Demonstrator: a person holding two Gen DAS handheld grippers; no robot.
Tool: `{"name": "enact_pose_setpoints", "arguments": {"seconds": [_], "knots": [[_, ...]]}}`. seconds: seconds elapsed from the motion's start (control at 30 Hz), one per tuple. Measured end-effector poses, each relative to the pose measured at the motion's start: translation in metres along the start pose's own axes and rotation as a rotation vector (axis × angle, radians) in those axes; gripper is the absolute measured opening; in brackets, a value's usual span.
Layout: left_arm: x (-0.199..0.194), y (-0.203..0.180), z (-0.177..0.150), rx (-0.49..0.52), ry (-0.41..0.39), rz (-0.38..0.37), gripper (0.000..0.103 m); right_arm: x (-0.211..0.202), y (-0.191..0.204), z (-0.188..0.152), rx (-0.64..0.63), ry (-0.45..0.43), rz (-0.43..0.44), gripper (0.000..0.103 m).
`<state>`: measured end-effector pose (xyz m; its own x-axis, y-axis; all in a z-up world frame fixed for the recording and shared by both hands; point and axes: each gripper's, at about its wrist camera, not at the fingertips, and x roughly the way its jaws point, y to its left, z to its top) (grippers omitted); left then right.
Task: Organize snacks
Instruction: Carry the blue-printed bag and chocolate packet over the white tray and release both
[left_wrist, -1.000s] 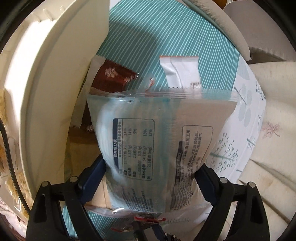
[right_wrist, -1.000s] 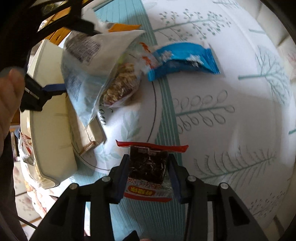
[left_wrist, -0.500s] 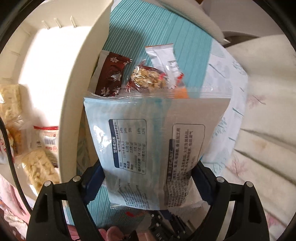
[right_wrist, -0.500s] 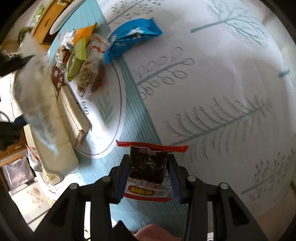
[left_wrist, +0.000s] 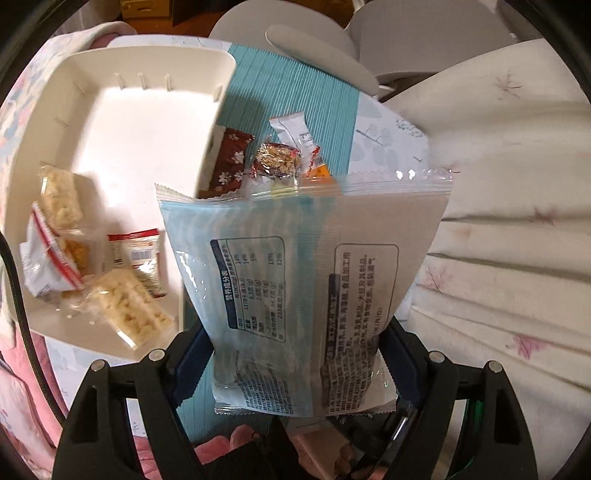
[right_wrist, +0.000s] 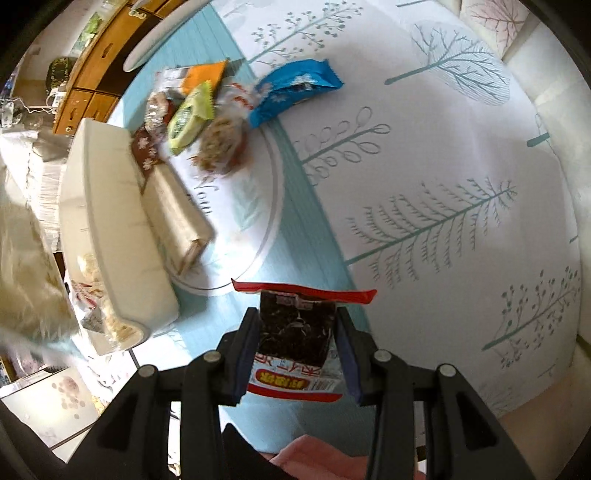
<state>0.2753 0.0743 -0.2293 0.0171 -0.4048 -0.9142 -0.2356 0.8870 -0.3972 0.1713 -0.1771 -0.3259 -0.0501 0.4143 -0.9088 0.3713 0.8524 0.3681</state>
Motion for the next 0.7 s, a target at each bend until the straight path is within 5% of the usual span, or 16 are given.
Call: {"name": "enact_pose_setpoints", "arguments": {"seconds": [0.7], "knots": [[-0.102, 0.113, -0.013, 0.113, -0.080, 0.041, 0.082, -0.028, 0.145, -0.046, -0.044, -0.232, 0.106, 0.041]]}}
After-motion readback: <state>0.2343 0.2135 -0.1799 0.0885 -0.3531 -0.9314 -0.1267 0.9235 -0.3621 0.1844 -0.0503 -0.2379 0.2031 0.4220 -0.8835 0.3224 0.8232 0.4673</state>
